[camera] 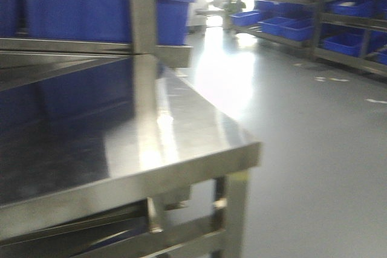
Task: Pick and sort blue part to right shelf
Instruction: 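Drive the base away from the table holding both parts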
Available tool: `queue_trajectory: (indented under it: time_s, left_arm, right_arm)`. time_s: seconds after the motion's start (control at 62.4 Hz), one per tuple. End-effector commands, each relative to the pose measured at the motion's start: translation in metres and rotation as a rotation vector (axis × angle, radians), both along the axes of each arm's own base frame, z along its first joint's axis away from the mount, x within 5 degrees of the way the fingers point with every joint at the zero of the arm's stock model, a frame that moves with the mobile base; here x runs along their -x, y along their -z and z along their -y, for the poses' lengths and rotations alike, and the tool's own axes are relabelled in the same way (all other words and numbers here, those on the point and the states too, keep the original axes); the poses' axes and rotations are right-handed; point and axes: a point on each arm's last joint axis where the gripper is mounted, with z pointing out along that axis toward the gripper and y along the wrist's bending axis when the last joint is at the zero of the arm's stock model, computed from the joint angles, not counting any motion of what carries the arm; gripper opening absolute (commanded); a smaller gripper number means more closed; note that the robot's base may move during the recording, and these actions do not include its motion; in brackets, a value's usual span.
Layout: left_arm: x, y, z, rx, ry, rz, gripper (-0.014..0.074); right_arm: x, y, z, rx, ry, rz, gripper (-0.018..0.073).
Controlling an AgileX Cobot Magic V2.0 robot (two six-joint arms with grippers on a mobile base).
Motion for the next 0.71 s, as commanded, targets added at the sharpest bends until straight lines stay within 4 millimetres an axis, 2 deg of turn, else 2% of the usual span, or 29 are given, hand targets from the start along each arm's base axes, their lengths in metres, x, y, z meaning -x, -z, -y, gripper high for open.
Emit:
queue_trajectory:
  time_s: [0.0, 0.689]
  left_arm:
    - [0.0014, -0.0184, 0.0000, 0.009, 0.002, 0.122, 0.0331]
    - [0.0014, -0.0184, 0.0000, 0.009, 0.002, 0.122, 0.0331]
  right_arm:
    - [0.0014, -0.0182, 0.0004, 0.002, 0.005, 0.118, 0.0445]
    - [0.0014, -0.0182, 0.0004, 0.002, 0.005, 0.118, 0.0445]
